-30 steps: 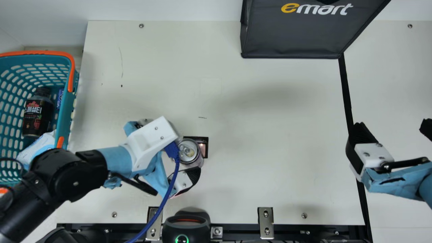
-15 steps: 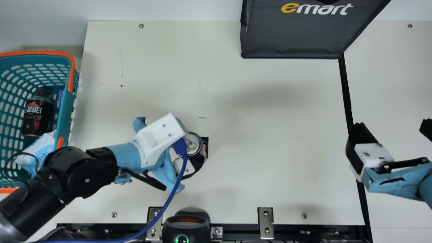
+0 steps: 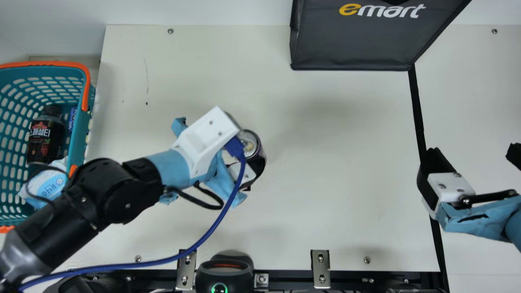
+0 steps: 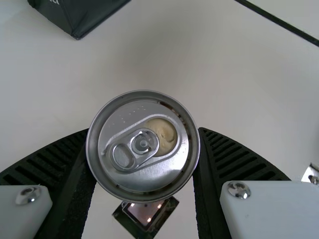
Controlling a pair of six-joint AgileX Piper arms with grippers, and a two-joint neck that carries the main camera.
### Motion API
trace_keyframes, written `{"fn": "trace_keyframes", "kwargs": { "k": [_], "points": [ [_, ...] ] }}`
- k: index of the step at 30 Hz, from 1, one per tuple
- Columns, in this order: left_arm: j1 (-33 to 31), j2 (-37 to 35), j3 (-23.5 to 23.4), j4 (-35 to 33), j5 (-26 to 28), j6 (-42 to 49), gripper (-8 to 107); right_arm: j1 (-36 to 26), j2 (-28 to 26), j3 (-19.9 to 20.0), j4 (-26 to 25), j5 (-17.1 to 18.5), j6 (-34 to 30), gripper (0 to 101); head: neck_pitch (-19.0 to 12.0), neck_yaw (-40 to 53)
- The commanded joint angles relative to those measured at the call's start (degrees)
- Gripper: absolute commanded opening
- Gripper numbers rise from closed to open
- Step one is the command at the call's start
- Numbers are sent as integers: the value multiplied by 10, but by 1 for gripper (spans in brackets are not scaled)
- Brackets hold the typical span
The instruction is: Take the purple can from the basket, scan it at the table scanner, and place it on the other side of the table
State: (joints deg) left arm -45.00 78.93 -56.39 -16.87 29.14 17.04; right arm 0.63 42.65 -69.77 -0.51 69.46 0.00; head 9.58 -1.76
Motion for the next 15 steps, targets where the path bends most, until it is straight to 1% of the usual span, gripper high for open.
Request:
{"fn": "trace_keyframes", "kwargs": {
  "k": [1,8,15],
  "points": [
    [-4,24,-24,24,-4,-46,-8,0,0,0,0,0,0,95,-17,2],
    [-21,100,-90,77,-10,-130,-8,0,0,0,0,0,0,95,-17,2],
    [-36,167,-150,103,-4,-185,-8,0,0,0,-1,0,0,95,-17,2]
  ]
}}
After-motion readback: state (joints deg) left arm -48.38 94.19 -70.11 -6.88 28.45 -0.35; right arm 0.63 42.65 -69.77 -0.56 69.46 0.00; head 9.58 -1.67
